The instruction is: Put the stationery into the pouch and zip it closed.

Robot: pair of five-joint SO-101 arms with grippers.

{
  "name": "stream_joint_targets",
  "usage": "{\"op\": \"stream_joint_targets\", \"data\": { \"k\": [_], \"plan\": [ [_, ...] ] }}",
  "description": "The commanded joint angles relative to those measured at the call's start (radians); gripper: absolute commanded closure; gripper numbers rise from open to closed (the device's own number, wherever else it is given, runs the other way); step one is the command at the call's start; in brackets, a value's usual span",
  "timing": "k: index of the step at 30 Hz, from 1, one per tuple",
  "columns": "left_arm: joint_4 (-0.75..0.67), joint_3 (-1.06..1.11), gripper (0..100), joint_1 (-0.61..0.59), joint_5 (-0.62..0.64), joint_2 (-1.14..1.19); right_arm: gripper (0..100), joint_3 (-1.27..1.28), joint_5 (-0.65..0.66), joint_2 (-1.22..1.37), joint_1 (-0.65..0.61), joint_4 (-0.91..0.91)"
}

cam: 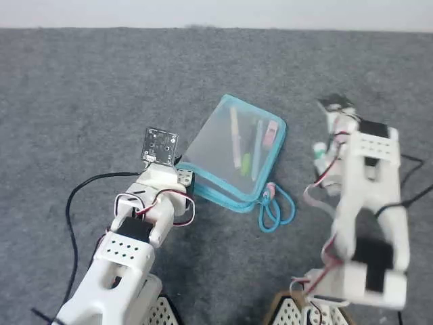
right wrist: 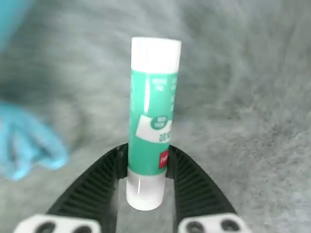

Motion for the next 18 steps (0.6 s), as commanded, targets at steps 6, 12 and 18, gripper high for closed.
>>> {"op": "stream_joint_targets", "data": {
  "k": [6, 12, 18],
  "plan": [
    [-0.034, -0.05, 99, -0.012, 0.032, -0.002, 99.2, 0.097, -0.046, -0.55, -0.496, 0.232],
    [-0.034, -0.05, 99, -0.012, 0.032, -0.003, 99.2, 0.126, -0.029, -0.631, -0.702, 0.329],
    [-0.034, -0.05, 99, -0.005, 0.002, -0.002, 99.2, 0.129, -0.037, -0.562, -0.8, 0.355]
  ]
}}
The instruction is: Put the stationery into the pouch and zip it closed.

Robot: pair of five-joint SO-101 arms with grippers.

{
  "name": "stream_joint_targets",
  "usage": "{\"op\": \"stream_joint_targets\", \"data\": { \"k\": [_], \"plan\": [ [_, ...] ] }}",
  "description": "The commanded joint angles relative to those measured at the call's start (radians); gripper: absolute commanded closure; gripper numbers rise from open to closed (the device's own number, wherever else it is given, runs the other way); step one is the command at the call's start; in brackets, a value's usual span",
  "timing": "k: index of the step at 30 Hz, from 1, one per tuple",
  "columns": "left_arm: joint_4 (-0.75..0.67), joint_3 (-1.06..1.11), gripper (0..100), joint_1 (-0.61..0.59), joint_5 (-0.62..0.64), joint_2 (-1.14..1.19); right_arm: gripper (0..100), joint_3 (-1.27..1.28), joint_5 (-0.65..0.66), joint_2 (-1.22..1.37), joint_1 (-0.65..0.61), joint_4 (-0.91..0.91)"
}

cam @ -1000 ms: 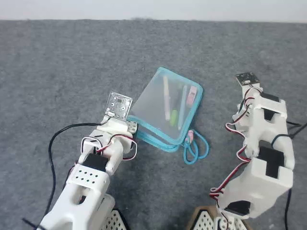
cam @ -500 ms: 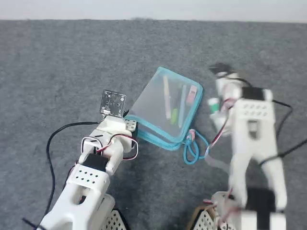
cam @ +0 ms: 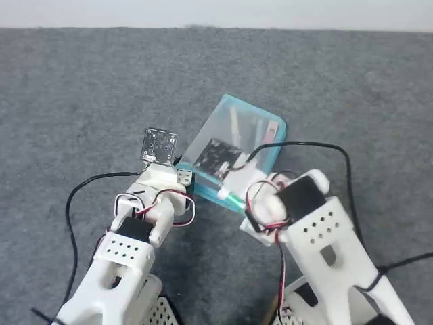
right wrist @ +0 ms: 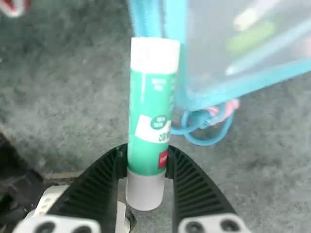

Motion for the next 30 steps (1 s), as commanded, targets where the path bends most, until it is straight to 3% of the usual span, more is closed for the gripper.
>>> {"op": "stream_joint_targets", "data": {
  "k": [1, 5, 12, 16, 24, 30],
  "plan": [
    [-0.034, -0.05, 99, -0.003, -0.011, -0.002, 99.2, -0.008, -0.006, 0.036, -0.077, 0.015],
    [-0.034, -0.05, 99, -0.003, -0.014, -0.002, 99.2, -0.021, -0.044, 0.143, -0.084, 0.002],
    [-0.034, -0.05, 99, -0.003, -0.018, -0.002, 99.2, -0.262, -0.123, 0.489, 0.15, -0.038],
    [-0.034, -0.05, 99, -0.002, -0.018, -0.002, 99.2, -0.47, -0.169, 0.661, 0.213, -0.028],
    [-0.031, -0.036, 99, 0.083, -0.041, -0.002, 99.2, -0.821, -0.295, 0.909, 0.209, 0.038],
    [-0.034, -0.03, 99, 0.1, -0.077, -0.002, 99.1, -0.985, -0.316, 0.992, 0.143, 0.097]
  ]
}}
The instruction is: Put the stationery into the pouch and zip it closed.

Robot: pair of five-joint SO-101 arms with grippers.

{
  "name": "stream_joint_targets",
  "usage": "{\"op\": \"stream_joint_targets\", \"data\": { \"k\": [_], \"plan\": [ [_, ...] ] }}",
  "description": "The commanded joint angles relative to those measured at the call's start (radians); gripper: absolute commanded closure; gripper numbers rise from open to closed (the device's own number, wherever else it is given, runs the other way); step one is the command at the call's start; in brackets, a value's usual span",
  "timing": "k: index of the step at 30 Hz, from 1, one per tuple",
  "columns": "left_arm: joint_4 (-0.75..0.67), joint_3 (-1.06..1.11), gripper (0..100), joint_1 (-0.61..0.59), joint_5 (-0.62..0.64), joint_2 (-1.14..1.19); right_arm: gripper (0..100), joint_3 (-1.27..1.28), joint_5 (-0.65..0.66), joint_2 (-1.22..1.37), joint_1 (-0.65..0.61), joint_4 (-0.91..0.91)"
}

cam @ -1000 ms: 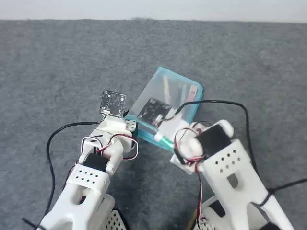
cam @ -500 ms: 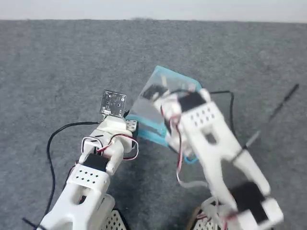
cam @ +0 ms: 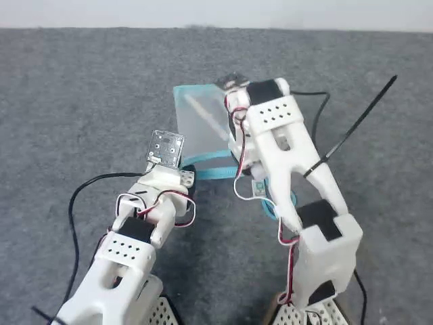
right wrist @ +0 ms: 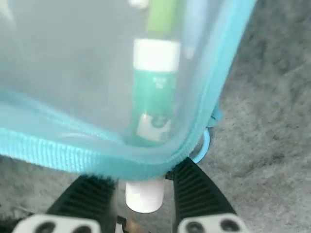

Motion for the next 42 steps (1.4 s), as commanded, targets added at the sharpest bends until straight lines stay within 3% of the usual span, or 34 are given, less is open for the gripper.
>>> {"op": "stream_joint_targets", "data": {
  "k": [1, 9, 20, 27, 31, 42],
  "plan": [
    [-0.034, -0.028, 99, 0.06, -0.028, -0.002, 99.1, -0.135, -0.02, -0.013, -0.076, 0.022],
    [-0.034, -0.028, 99, 0.054, -0.032, -0.002, 99.1, -0.15, 0.075, -0.013, -0.206, 0.01],
    [-0.034, -0.028, 99, 0.054, -0.032, -0.002, 98.7, -0.17, 0.155, -0.035, -0.211, -0.042],
    [-0.034, -0.028, 99, 0.054, -0.034, -0.002, 74.2, -0.17, 0.152, -0.039, -0.206, -0.054],
    [-0.034, -0.028, 99, 0.054, -0.034, -0.002, 66.1, -0.17, 0.147, -0.039, -0.189, -0.053],
    [-0.034, -0.028, 99, 0.051, -0.034, -0.009, 64.1, -0.149, 0.147, -0.225, -0.085, -0.045]
  ]
}}
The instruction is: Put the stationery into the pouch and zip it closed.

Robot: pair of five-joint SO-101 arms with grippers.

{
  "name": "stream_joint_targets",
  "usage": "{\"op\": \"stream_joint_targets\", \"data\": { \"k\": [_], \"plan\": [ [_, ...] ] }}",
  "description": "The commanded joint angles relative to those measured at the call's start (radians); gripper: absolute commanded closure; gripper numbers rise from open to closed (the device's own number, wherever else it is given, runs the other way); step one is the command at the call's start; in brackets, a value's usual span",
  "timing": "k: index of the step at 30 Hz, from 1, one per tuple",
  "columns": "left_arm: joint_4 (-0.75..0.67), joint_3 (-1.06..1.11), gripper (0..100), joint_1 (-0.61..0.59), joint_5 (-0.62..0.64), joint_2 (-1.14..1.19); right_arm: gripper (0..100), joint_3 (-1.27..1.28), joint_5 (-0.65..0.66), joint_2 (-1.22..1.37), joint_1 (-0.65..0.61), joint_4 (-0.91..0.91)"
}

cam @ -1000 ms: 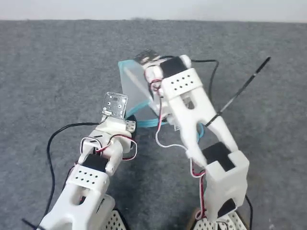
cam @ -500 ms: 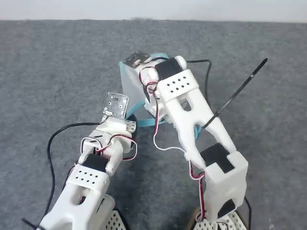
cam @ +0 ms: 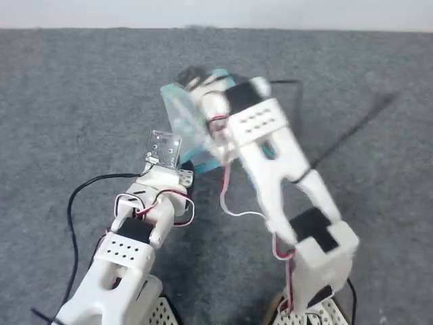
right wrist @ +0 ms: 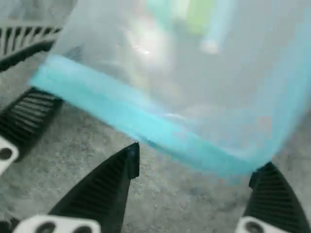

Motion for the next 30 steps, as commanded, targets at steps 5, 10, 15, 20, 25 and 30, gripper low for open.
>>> {"op": "stream_joint_targets", "data": {
  "k": [5, 10, 15, 20, 25, 30],
  "plan": [
    [-0.026, -0.031, 99, 0.0, -0.014, -0.009, 64.3, 0.092, 0.029, -0.248, 0.093, -0.088],
    [-0.026, -0.033, 99, -0.009, -0.017, -0.009, 71.2, 0.454, 0.032, -0.455, 0.113, -0.312],
    [-0.026, -0.035, 99, -0.009, -0.017, -0.009, 71.6, 1.028, 0.052, -0.788, 0.107, -0.696],
    [-0.026, -0.035, 99, -0.009, -0.017, -0.009, 71.4, 1.53, 0.212, -1.133, 0.119, -0.995],
    [-0.026, -0.042, 99, -0.009, -0.017, -0.009, 71.3, 1.705, 0.273, -1.365, 0.165, -0.862],
    [-0.026, -0.042, 99, -0.009, -0.017, -0.009, 71.3, 1.775, 0.265, -1.455, 0.186, -0.817]
  ]
}}
